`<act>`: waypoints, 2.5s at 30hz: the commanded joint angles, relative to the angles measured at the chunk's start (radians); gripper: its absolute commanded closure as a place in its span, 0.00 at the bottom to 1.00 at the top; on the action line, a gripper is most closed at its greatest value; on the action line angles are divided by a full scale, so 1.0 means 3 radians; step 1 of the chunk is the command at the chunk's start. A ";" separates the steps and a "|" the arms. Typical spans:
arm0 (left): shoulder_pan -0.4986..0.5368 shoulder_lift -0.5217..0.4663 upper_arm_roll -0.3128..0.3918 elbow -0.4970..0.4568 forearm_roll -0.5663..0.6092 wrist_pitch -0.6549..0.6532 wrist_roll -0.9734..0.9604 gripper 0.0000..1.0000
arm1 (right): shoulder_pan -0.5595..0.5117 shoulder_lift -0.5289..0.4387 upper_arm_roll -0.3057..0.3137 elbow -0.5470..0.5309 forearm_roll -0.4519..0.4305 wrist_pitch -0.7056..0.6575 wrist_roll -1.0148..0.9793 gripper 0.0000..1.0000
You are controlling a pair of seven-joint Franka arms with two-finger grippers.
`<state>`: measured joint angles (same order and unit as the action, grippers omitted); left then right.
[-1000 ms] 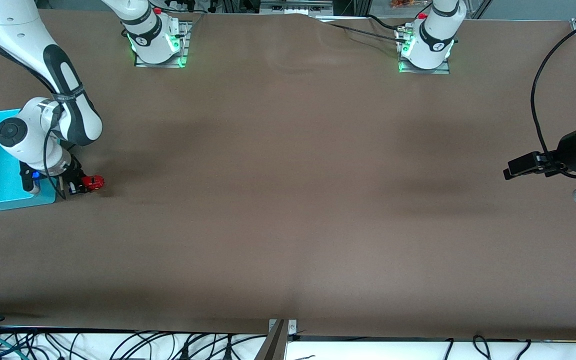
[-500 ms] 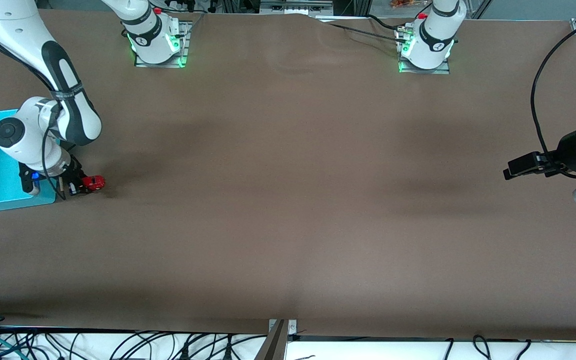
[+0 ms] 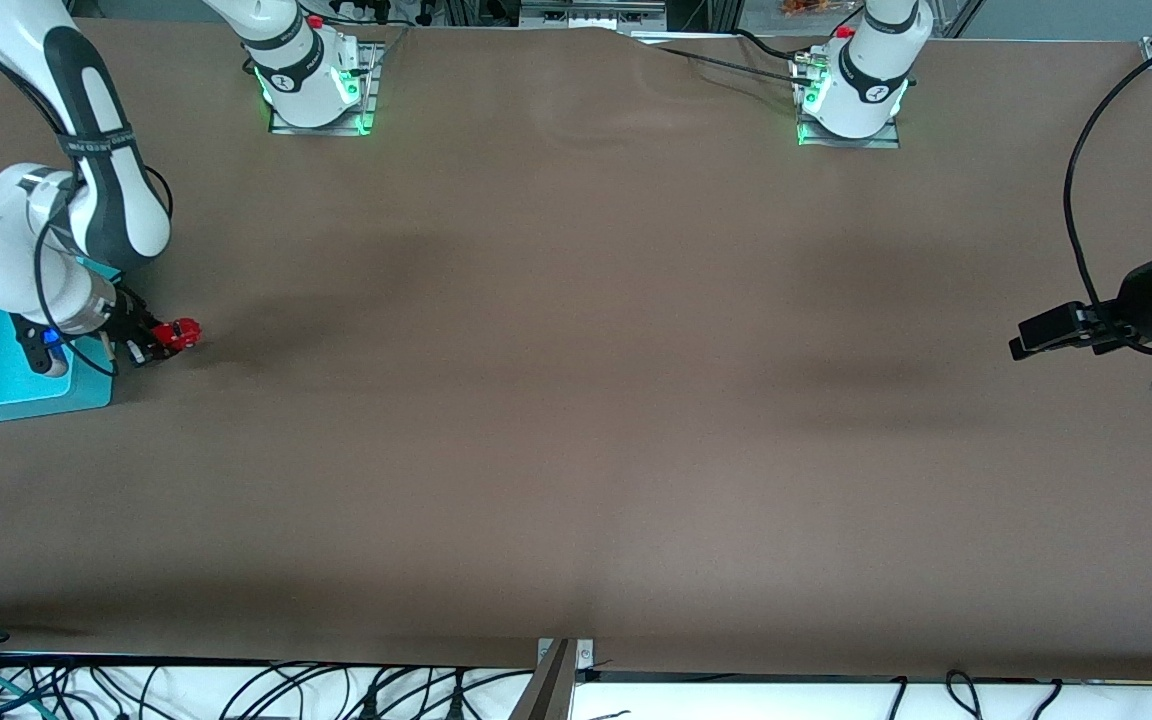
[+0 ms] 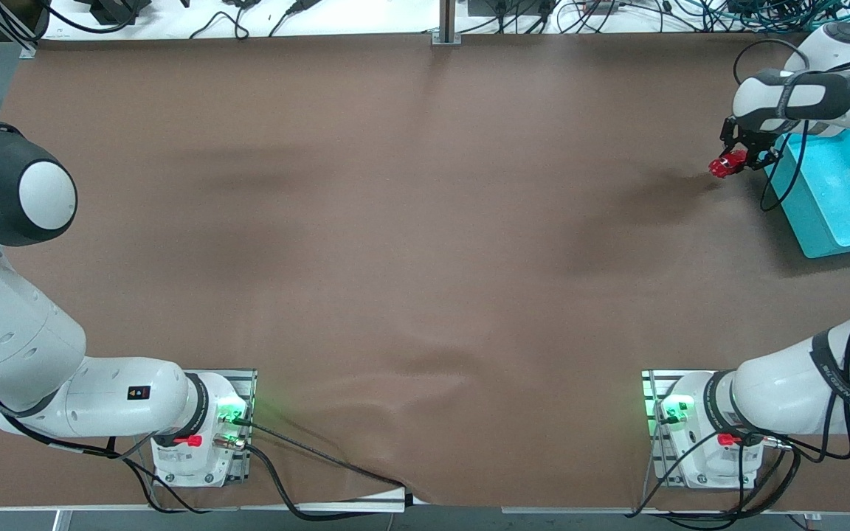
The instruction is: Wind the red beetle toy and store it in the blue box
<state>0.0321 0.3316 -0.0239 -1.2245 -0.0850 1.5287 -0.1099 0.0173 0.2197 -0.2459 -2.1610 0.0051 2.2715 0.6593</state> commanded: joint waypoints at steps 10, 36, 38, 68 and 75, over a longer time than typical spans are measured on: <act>-0.0015 0.0014 0.0018 0.0047 0.0028 -0.0023 0.0070 0.00 | -0.0098 -0.0282 -0.0218 0.0009 -0.0436 -0.0479 -0.0924 1.00; -0.0015 0.0009 0.0018 0.0047 0.0012 -0.0023 0.0095 0.00 | -0.0533 -0.0073 -0.0622 0.0469 -0.0712 -0.0608 -0.2749 1.00; -0.0015 0.0009 0.0018 0.0047 0.0012 -0.0023 0.0095 0.00 | -0.0615 -0.0017 -0.0622 0.0484 -0.0707 -0.0501 -0.2882 1.00; -0.0015 0.0009 0.0018 0.0047 0.0007 -0.0023 0.0100 0.00 | -0.1045 0.0776 -0.0377 0.0485 -0.0564 0.0502 -0.3476 1.00; -0.0015 0.0009 0.0018 0.0047 0.0007 -0.0023 0.0100 0.00 | -0.1101 0.0924 -0.0377 0.0485 -0.0569 0.0645 -0.3476 1.00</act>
<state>0.0321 0.3333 -0.0243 -1.2246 -0.0850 1.5287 -0.1051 -0.2767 0.4629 -0.3740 -2.0403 -0.1826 2.4422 -0.3573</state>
